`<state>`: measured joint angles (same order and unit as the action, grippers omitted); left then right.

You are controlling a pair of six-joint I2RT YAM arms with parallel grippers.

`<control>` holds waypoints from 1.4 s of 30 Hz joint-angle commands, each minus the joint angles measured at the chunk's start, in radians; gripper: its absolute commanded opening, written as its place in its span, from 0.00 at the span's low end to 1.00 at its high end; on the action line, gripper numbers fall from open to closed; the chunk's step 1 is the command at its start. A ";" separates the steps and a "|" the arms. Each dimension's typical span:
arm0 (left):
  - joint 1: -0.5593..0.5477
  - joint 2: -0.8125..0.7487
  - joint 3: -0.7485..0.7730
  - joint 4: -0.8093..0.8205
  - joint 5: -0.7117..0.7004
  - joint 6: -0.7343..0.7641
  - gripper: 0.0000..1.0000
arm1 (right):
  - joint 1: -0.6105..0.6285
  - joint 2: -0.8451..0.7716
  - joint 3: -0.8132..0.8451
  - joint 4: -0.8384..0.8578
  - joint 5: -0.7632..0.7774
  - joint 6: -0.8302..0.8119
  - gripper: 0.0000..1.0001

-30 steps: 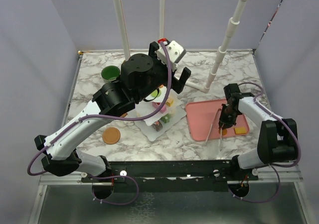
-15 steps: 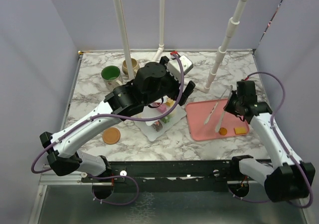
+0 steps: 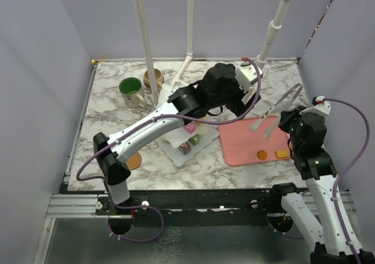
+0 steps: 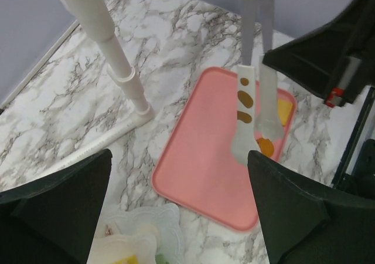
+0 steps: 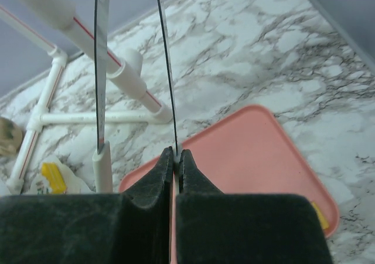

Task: Serve the afternoon tea
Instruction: Adjust the tray at the center of the board.

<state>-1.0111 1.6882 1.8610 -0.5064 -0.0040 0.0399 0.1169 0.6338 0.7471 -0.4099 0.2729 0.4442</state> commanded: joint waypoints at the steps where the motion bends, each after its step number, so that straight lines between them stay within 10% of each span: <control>1: 0.020 0.191 0.110 -0.048 0.012 0.051 0.99 | 0.003 -0.060 0.047 0.012 0.152 0.010 0.00; 20: 0.056 0.726 0.357 -0.050 -0.067 0.206 0.75 | 0.003 -0.225 0.137 -0.263 0.393 0.066 0.00; 42: 0.077 0.843 0.353 -0.041 -0.066 0.075 0.31 | 0.003 -0.222 0.134 -0.224 0.372 0.075 0.01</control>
<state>-0.9398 2.5065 2.2162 -0.5560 -0.0586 0.1764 0.1169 0.4072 0.8803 -0.6487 0.6346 0.5076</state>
